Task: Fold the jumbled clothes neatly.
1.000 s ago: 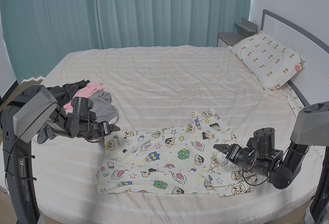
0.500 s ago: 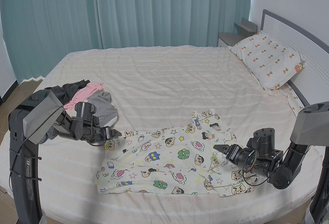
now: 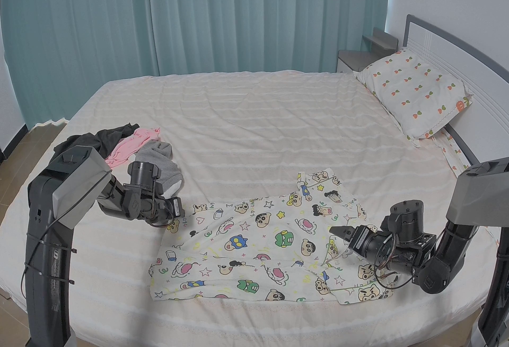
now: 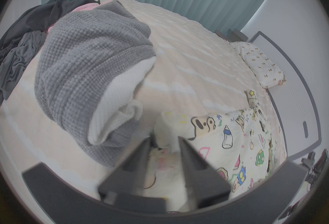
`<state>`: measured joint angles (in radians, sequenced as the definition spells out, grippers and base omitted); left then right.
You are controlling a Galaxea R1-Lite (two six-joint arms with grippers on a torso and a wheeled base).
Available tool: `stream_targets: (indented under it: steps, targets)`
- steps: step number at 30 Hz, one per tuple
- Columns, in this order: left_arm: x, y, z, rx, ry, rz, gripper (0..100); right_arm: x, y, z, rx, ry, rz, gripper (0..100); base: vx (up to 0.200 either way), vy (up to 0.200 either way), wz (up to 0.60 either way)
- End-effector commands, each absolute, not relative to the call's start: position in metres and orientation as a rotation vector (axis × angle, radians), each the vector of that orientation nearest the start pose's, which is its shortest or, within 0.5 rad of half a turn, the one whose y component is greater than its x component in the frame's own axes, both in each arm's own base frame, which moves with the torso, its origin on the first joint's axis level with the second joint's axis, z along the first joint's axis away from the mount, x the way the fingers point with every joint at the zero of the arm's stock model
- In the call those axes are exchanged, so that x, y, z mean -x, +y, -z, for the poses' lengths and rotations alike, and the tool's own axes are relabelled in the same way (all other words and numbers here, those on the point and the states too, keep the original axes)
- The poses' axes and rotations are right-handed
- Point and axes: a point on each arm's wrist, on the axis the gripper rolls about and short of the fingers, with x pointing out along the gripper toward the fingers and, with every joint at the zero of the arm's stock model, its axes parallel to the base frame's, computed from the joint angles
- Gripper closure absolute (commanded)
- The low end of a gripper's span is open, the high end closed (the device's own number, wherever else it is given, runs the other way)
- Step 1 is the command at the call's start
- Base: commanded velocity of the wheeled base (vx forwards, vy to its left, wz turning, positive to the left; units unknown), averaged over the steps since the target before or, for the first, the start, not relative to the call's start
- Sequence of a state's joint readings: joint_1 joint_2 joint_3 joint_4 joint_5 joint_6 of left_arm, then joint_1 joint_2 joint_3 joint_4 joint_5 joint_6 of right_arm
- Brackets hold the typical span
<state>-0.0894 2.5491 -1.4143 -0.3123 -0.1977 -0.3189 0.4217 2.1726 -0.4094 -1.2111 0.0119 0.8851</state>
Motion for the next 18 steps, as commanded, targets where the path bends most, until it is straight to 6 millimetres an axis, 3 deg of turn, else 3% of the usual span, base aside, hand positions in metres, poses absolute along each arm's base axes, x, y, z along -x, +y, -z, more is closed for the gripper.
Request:
stream_targets:
  steps: [1,18]
  targets:
    - [-0.46,-0.044,0.033,0.36,0.852,0.124,100,-0.272,0.122,-0.006,-0.734,0.692,-0.151,0,0.0,0.0,0.0]
    - [-0.48,-0.04,0.009,0.43,0.68,0.008,100,-0.275,0.117,-0.009,-0.727,0.671,-0.143,0,0.0,0.0,0.0]
